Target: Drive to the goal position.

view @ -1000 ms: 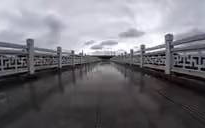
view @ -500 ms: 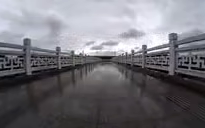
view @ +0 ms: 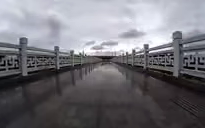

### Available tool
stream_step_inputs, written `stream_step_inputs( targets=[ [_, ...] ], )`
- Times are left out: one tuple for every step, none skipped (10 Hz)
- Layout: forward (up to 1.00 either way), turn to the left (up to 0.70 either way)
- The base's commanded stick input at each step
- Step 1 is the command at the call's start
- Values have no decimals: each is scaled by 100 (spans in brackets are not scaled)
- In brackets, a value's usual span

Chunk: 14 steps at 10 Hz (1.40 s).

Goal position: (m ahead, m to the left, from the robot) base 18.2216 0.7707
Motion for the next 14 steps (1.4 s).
stream_step_inputs(
  targets=[
    [40,0],
    [40,0],
    [40,0],
    [40,0],
    [40,0],
    [40,0],
    [40,0],
    [40,0],
    [40,0],
    [40,0],
    [40,0],
    [40,0],
    [40,0],
    [40,0]
  ],
)
